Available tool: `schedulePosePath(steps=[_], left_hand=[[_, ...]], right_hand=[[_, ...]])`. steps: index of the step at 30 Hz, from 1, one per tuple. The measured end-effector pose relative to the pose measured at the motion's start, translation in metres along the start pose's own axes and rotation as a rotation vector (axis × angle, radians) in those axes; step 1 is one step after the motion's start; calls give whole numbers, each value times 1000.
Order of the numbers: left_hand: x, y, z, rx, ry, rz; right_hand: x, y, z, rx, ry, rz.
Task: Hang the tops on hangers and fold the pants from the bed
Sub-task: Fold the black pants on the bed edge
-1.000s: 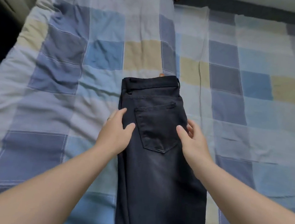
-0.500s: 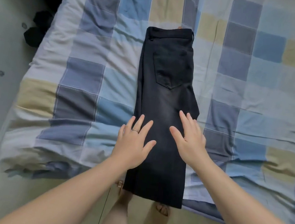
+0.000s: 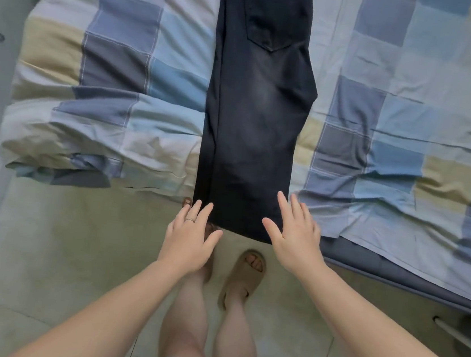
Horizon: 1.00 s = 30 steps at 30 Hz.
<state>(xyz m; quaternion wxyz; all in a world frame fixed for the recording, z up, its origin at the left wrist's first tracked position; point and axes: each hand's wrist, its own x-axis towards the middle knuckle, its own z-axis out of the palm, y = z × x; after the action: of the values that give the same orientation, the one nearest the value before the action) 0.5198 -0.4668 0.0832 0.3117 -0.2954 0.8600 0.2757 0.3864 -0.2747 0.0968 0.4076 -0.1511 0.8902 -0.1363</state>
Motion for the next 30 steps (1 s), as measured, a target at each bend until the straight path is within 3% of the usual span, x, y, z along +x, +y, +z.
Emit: schedulePosePath(steps=[10, 16, 20, 24, 30], left_hand=[[64, -39, 73, -313, 49, -75], [98, -44, 104, -445, 207, -55], [109, -39, 108, -536, 169, -64], [105, -44, 101, -612, 172, -47], [85, -70, 83, -534, 324, 54]], right_hand=[[41, 59, 105, 260, -20, 112], [79, 69, 140, 388, 198, 150], [94, 73, 138, 490, 274, 197], [99, 78, 133, 593, 208, 269], [85, 67, 143, 679, 36, 294]])
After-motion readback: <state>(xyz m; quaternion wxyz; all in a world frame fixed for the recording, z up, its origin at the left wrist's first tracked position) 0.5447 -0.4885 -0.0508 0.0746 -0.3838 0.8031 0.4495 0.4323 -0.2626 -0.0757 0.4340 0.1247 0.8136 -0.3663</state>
